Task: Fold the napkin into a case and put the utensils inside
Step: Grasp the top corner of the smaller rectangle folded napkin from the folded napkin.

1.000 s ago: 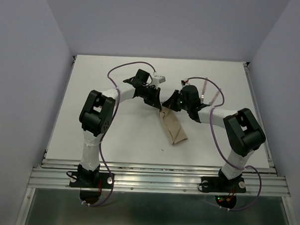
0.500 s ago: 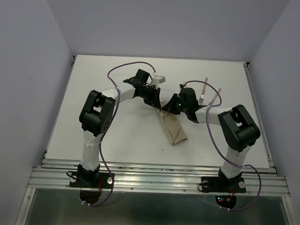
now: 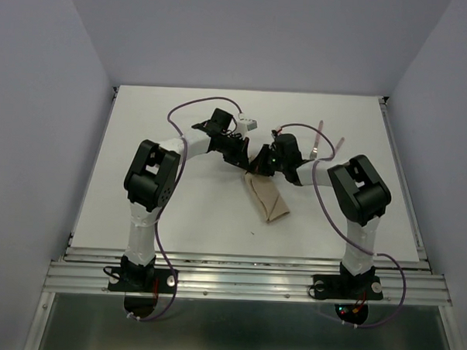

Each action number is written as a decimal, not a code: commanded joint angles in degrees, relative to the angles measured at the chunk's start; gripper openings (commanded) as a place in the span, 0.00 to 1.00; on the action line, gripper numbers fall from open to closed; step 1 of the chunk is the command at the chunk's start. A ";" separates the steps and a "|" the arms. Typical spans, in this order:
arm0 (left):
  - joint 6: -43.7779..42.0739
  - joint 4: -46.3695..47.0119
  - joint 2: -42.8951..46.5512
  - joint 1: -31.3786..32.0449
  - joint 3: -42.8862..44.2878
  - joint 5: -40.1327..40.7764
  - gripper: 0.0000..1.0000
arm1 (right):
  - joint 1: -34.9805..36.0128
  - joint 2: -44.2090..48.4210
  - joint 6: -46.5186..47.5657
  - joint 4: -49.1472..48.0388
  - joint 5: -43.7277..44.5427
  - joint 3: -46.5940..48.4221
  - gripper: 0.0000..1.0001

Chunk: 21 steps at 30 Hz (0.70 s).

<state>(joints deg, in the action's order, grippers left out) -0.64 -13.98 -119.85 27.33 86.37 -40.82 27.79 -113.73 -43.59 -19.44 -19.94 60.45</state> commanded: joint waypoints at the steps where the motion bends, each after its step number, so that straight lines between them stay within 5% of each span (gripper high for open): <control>1: -0.59 0.27 0.76 0.44 1.96 -1.99 0.00 | 0.25 -1.84 0.00 0.72 1.22 3.19 0.01; 21: 0.29 -0.96 1.64 -0.17 3.11 1.88 0.00 | 0.25 10.80 2.02 -1.13 2.10 -3.05 0.03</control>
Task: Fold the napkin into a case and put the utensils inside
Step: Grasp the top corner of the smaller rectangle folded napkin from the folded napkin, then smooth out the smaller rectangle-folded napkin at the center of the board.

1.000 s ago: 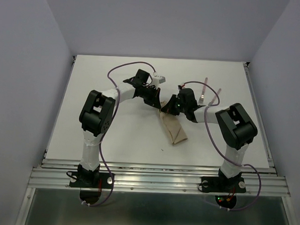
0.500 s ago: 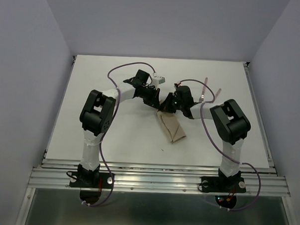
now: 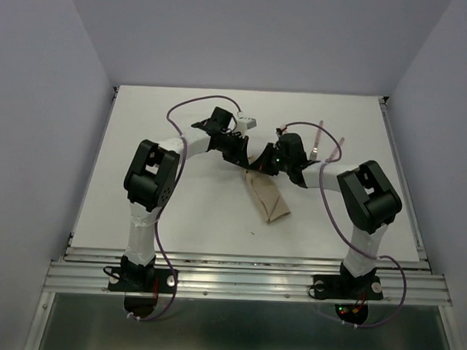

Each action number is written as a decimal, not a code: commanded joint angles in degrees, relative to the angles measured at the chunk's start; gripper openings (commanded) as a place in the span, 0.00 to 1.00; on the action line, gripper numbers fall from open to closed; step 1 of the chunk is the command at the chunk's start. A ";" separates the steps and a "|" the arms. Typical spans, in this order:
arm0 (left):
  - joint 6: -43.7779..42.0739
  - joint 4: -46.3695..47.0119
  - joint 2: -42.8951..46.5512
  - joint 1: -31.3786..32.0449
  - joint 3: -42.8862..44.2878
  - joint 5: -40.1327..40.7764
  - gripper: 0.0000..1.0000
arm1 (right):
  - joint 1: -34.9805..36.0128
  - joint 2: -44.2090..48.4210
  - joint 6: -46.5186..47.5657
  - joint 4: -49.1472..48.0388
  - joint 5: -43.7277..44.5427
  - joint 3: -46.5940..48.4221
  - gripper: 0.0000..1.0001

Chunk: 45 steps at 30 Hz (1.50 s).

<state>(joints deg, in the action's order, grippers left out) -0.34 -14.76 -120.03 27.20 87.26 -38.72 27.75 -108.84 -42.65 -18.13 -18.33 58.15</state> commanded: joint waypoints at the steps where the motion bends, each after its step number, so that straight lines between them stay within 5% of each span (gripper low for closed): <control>1: -0.01 -0.18 1.81 -0.13 2.03 -0.22 0.00 | 0.29 6.61 1.34 -2.18 1.18 -1.19 0.04; 14: 1.83 1.23 3.04 -0.31 0.54 -0.65 0.00 | 0.29 5.48 1.96 -0.86 3.56 -2.61 0.01; 26: 3.33 2.63 1.38 -0.31 0.71 -2.59 0.00 | 0.90 -7.17 1.87 0.02 -2.42 4.78 0.01; 37: 6.05 4.57 0.59 -0.31 -0.08 0.22 0.00 | 0.90 -0.42 4.68 1.61 1.19 2.58 0.02; 45: 8.16 6.15 -0.38 -0.39 -0.25 0.31 0.00 | 0.90 10.65 5.74 5.55 6.89 -3.65 0.26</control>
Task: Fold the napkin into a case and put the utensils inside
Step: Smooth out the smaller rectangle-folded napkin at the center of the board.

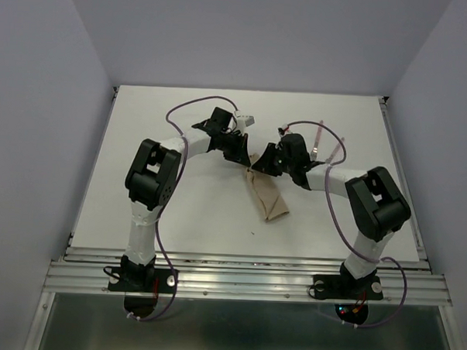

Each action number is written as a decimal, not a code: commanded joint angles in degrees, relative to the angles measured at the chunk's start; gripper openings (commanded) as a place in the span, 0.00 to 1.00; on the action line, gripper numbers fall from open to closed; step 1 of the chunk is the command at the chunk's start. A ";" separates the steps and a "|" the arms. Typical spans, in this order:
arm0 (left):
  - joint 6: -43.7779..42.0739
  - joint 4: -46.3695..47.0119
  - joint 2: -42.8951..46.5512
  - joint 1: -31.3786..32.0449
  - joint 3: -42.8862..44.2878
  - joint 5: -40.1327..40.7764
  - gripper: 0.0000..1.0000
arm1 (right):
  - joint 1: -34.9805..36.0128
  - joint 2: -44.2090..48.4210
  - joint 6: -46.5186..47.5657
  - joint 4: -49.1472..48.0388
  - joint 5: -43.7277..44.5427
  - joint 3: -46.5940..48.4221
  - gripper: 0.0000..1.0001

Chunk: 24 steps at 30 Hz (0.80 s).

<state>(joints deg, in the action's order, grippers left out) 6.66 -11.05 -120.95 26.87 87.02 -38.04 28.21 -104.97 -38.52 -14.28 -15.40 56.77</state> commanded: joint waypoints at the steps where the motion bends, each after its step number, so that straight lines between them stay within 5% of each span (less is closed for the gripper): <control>1: 1.25 2.61 0.54 -0.07 -0.01 -0.28 0.00 | 0.45 8.10 1.61 2.50 4.67 -3.06 0.26; 7: 2.22 3.14 0.45 -0.07 0.08 0.69 0.00 | 0.45 21.19 1.79 12.86 10.56 -12.09 0.28; 16: 2.13 4.54 1.94 -0.24 -1.85 1.56 0.00 | 2.55 41.41 -9.63 17.28 6.35 -29.69 0.57; 24: 2.05 4.28 2.82 -0.24 -2.21 1.48 0.00 | 11.51 36.33 -11.66 16.30 11.70 -26.54 0.68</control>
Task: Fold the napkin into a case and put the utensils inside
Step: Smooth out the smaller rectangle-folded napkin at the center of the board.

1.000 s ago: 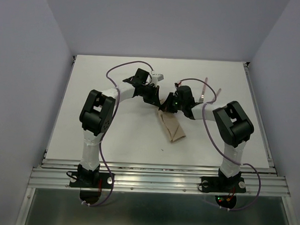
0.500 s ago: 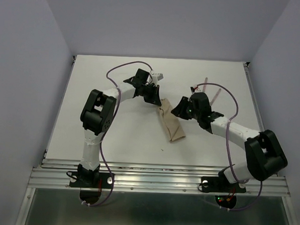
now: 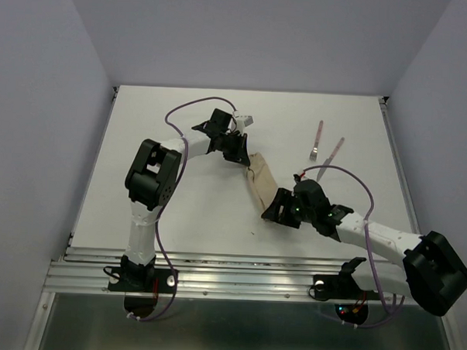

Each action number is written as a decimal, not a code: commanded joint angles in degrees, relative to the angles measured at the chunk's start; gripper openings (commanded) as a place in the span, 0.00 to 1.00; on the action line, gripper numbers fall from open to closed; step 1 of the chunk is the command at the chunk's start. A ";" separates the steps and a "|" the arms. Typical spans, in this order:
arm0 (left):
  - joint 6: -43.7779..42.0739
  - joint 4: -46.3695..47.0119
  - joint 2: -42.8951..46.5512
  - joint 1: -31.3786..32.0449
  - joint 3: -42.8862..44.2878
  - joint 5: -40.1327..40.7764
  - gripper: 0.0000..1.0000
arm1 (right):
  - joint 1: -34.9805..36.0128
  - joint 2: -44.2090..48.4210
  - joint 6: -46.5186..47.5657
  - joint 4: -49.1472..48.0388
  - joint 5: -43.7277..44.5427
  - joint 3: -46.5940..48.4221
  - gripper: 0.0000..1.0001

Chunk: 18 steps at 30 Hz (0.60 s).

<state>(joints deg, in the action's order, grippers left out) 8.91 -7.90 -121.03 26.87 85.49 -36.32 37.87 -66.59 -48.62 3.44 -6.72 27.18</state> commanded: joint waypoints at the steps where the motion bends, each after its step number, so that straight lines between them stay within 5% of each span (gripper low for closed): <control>1: -0.29 1.13 2.99 -0.24 -0.68 -0.42 0.00 | 1.86 -2.58 -1.39 -1.42 3.46 3.32 0.68; 7: -0.29 1.31 2.91 -0.24 -1.03 -0.69 0.00 | 2.39 -5.39 -1.04 -1.86 5.49 4.11 0.59; 15: -0.56 1.40 2.56 -0.24 -1.03 -1.13 0.00 | 2.39 -7.42 -1.21 -2.74 6.28 5.08 0.34; 18: -0.64 1.31 2.38 -0.24 -0.94 -1.13 0.00 | 2.39 -6.80 -1.30 -2.39 6.46 4.99 0.33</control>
<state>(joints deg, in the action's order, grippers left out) 8.88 -7.42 -121.03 26.87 85.08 -36.38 39.83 -73.93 -49.56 3.01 -2.09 29.95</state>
